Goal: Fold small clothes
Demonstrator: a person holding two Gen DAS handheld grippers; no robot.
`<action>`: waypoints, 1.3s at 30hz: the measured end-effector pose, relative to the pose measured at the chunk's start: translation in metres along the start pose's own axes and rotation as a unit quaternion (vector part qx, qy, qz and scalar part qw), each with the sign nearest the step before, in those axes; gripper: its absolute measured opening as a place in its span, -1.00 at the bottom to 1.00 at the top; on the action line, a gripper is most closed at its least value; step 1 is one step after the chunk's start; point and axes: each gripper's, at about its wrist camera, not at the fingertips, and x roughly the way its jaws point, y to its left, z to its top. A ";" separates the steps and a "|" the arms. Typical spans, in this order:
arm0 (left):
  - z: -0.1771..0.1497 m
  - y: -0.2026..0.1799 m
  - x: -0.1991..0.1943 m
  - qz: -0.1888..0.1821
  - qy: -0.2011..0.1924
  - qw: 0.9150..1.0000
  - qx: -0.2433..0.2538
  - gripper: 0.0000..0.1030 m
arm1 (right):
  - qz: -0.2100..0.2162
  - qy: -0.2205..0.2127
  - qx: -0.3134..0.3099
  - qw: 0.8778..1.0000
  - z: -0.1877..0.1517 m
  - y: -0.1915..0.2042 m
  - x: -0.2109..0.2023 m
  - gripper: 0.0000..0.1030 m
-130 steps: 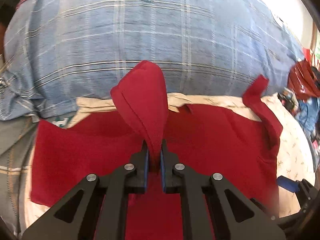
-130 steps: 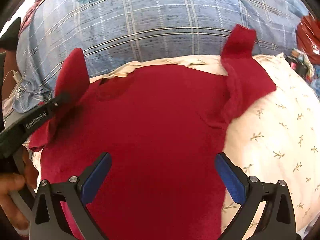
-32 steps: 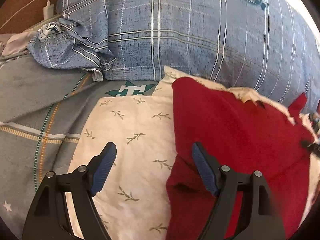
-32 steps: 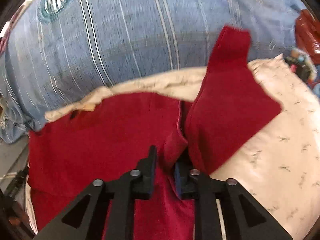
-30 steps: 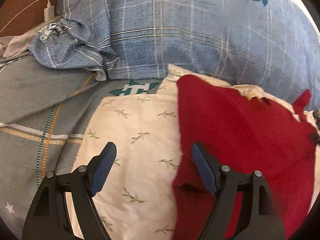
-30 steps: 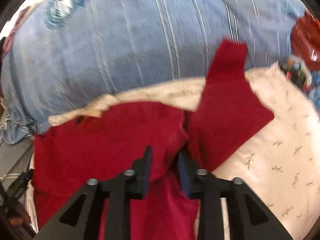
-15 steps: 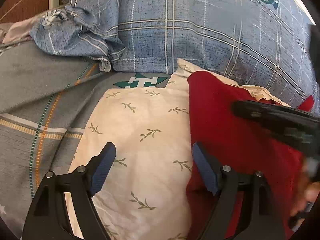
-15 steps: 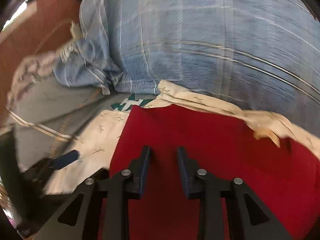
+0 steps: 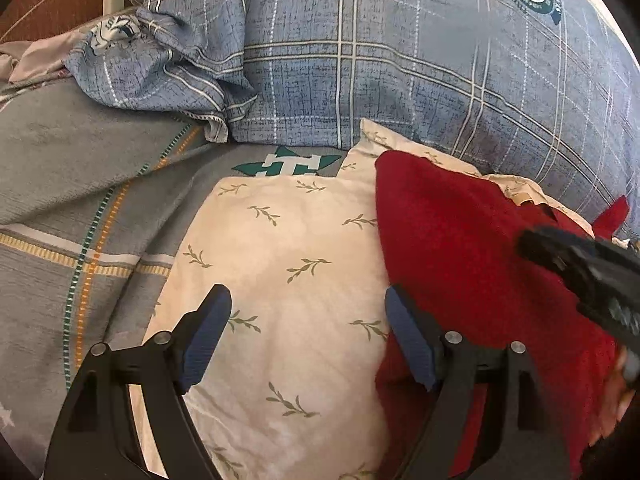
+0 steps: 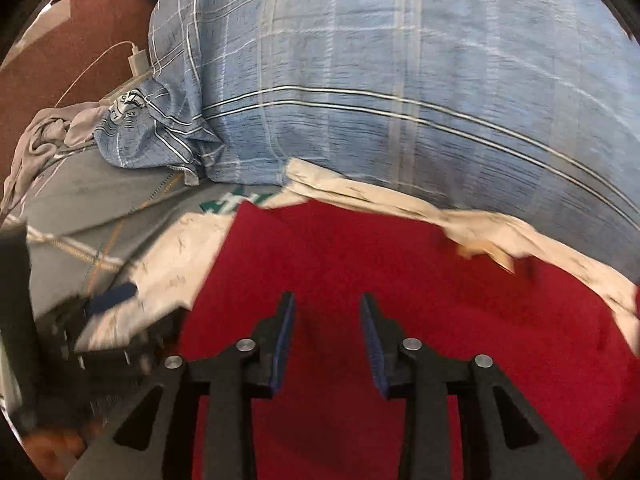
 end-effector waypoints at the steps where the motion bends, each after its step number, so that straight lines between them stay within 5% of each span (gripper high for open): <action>1: -0.001 -0.002 -0.004 0.000 -0.003 1.000 0.002 0.54 | -0.009 -0.001 0.003 1.000 -0.006 -0.004 -0.004 -0.30; 7: 0.002 -0.015 -0.021 -0.005 -0.015 1.000 0.016 0.54 | -0.051 0.023 0.048 0.997 -0.043 -0.043 -0.017 -0.30; 11: 0.003 -0.029 -0.031 -0.010 -0.021 0.999 0.031 0.54 | -0.037 0.026 0.063 0.997 -0.061 -0.049 -0.025 -0.28; 16: 0.005 -0.044 -0.034 -0.017 -0.024 0.999 0.044 0.54 | -0.030 0.023 0.082 0.996 -0.063 -0.062 -0.047 -0.26; 20: 0.005 -0.061 -0.033 -0.025 -0.024 0.998 0.058 0.54 | -0.071 -0.002 0.097 0.993 -0.059 -0.085 -0.065 -0.10; 31: 0.000 -0.084 0.005 -0.028 0.013 0.997 0.074 0.55 | -0.144 0.011 0.165 0.976 -0.074 -0.159 -0.049 -0.10; 39: -0.002 -0.081 0.013 -0.033 0.023 0.997 0.064 0.64 | -0.140 0.012 0.156 0.978 -0.074 -0.150 -0.052 0.03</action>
